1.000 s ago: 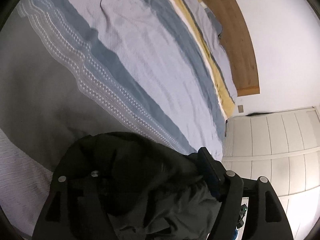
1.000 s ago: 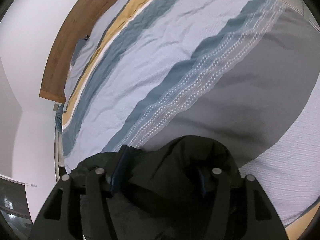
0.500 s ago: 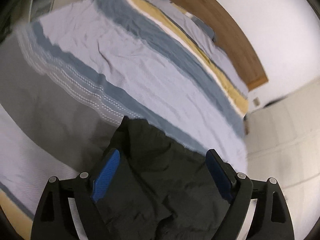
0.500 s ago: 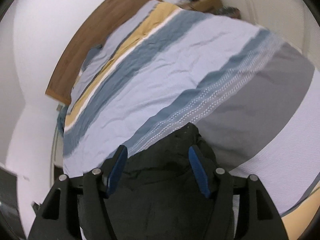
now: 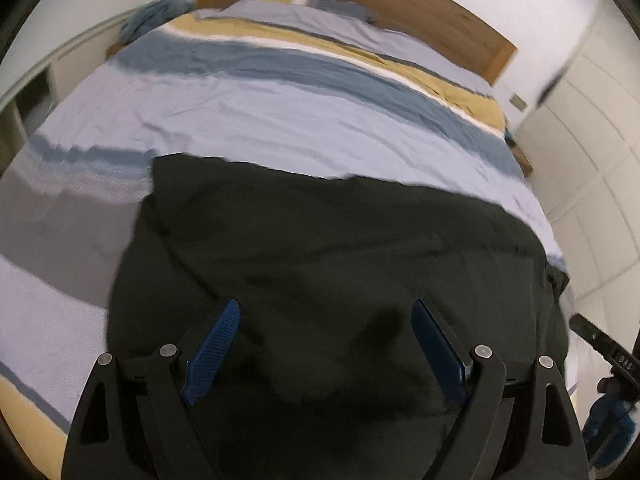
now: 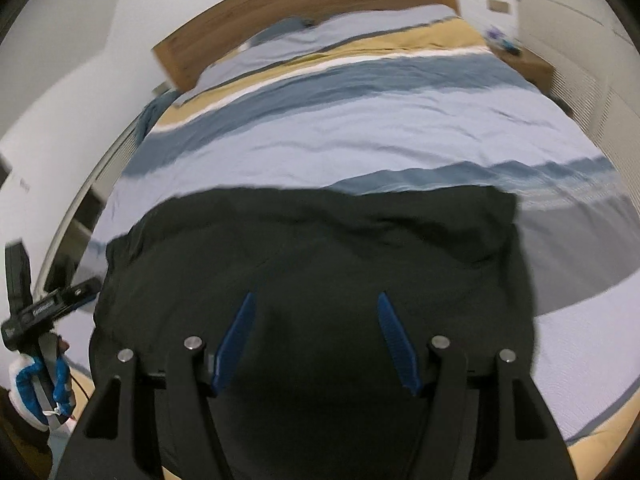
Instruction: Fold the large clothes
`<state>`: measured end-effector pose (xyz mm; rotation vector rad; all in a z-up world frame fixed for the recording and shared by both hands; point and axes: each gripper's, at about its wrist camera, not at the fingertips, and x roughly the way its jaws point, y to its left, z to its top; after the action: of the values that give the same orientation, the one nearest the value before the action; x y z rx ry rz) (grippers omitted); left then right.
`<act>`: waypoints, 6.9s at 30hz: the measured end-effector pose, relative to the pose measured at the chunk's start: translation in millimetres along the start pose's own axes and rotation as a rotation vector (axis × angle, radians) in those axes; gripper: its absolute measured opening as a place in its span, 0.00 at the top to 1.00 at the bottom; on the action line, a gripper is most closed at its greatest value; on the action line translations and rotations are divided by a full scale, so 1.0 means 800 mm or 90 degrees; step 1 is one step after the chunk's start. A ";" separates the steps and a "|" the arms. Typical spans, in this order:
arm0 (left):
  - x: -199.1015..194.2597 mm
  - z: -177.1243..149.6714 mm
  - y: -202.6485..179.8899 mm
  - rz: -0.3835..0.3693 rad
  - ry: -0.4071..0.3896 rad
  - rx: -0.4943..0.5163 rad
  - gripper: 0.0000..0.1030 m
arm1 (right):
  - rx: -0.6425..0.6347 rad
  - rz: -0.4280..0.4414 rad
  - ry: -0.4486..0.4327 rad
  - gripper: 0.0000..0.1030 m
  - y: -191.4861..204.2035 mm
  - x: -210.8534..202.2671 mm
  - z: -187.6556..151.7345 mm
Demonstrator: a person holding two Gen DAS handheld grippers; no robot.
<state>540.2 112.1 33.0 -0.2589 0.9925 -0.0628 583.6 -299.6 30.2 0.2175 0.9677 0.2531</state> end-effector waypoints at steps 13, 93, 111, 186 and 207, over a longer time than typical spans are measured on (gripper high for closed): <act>0.101 0.017 -0.065 0.100 -0.012 0.128 0.04 | -0.065 -0.023 0.025 0.39 0.051 0.110 -0.015; 0.101 -0.089 0.227 -0.205 0.187 -0.232 0.01 | 0.224 0.156 0.230 0.00 -0.212 0.107 -0.118; 0.144 -0.092 0.183 -0.308 0.198 -0.237 0.18 | 0.255 0.331 0.184 0.00 -0.191 0.160 -0.130; -0.081 -0.111 0.027 -0.062 -0.037 0.024 0.15 | 0.118 -0.141 -0.036 0.24 -0.088 -0.123 -0.189; -0.055 -0.264 -0.136 0.008 -0.204 0.152 0.01 | -0.076 -0.119 -0.192 0.24 -0.030 -0.074 -0.268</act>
<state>347.1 -25.4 -13.7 -0.0402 0.6596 -0.1238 375.9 -325.5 -48.7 0.0520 0.6661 0.1017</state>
